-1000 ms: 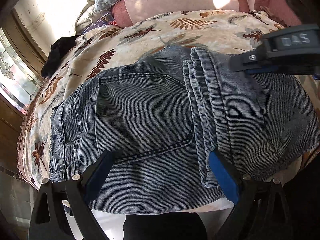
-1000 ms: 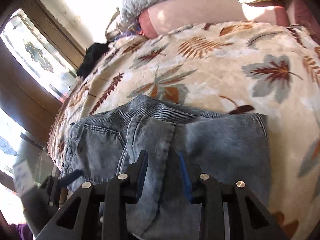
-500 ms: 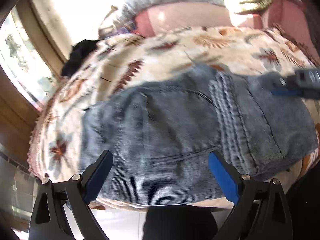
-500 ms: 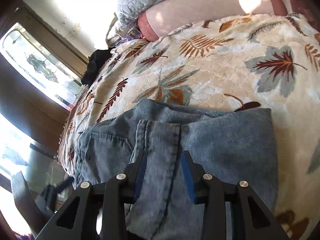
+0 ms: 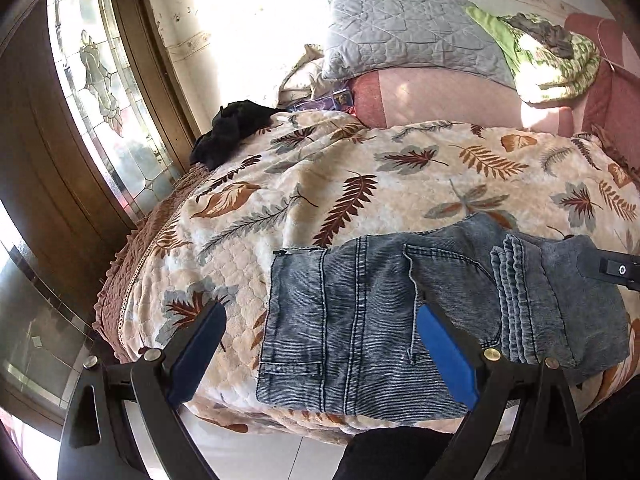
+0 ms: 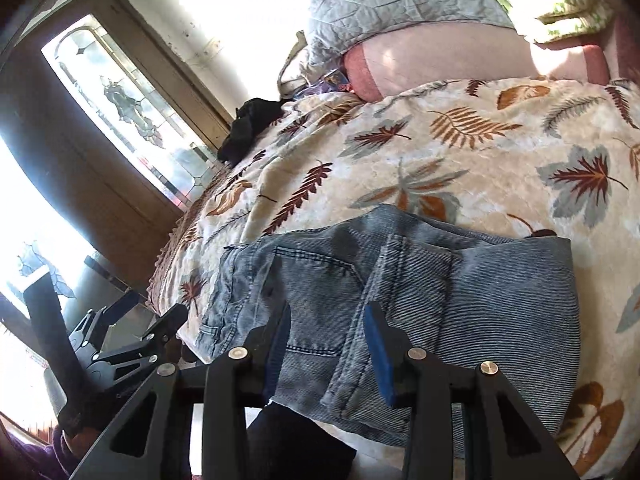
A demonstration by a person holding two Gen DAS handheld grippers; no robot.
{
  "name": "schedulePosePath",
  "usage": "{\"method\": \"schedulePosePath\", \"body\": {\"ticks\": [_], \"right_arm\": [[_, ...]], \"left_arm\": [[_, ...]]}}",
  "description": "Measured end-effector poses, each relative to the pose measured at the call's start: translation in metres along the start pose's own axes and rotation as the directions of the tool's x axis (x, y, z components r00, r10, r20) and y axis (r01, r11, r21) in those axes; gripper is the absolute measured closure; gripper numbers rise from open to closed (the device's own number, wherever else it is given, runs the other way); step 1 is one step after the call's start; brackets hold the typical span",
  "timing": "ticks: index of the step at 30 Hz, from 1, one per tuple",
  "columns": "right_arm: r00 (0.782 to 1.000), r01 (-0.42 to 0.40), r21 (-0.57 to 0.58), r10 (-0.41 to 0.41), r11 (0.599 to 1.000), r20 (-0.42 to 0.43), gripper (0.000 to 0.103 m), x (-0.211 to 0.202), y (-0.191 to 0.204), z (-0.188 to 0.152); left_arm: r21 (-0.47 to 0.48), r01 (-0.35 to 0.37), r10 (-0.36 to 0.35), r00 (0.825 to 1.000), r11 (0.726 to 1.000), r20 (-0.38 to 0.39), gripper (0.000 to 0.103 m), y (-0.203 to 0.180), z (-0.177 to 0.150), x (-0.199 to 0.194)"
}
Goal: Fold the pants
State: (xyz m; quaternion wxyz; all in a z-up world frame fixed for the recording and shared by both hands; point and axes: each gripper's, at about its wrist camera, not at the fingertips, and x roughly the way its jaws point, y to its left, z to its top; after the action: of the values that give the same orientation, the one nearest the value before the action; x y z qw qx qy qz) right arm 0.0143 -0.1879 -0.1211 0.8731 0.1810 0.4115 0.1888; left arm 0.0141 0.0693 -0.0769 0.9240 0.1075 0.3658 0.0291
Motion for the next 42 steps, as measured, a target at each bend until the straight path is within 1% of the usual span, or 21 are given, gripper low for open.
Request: {"method": "schedulePosePath", "body": {"ticks": [6,9,15,19,24,29,33,39,42], "right_arm": [[1.000,-0.007,-0.064,0.006,0.998,-0.015,0.062,0.008,0.031,0.001],[0.999,-0.013,-0.080,0.010,0.997,-0.037,0.062,0.017,0.040,0.000],[0.997,-0.015,-0.116,0.005,0.993,-0.083,0.062,0.038,0.055,-0.003],[0.994,-0.021,-0.131,0.007,0.991,-0.106,0.062,0.050,0.064,-0.004],[0.993,-0.016,-0.143,-0.001,0.990,-0.119,0.062,0.058,0.069,-0.006],[0.993,-0.001,-0.127,-0.014,0.992,-0.119,0.062,0.058,0.063,-0.006],[0.994,0.003,-0.112,-0.016,0.994,-0.111,0.062,0.054,0.057,-0.004],[0.993,0.003,-0.102,-0.015,0.995,-0.114,0.062,0.055,0.050,-0.003],[0.993,0.002,-0.102,-0.014,0.995,-0.117,0.062,0.057,0.050,-0.003]], "left_arm": [[-0.059,-0.001,0.000,1.000,0.998,-0.011,0.006,0.023,0.000,0.006],[-0.090,-0.007,0.005,1.000,0.996,-0.022,0.006,0.036,-0.003,0.012],[-0.150,-0.046,0.039,0.998,0.988,-0.054,0.006,0.065,-0.011,0.027],[-0.160,-0.058,0.047,0.996,0.985,-0.073,0.006,0.074,-0.016,0.036],[-0.155,-0.027,0.011,0.994,0.988,-0.106,0.006,0.070,-0.022,0.046],[-0.131,0.005,-0.020,0.993,0.991,-0.116,0.006,0.055,-0.023,0.049],[-0.115,0.012,-0.026,0.993,0.993,-0.116,0.006,0.047,-0.023,0.050],[-0.132,0.003,-0.021,0.991,0.991,-0.134,0.006,0.049,-0.023,0.056],[-0.130,0.015,-0.033,0.990,0.991,-0.135,0.006,0.047,-0.023,0.057]]}}
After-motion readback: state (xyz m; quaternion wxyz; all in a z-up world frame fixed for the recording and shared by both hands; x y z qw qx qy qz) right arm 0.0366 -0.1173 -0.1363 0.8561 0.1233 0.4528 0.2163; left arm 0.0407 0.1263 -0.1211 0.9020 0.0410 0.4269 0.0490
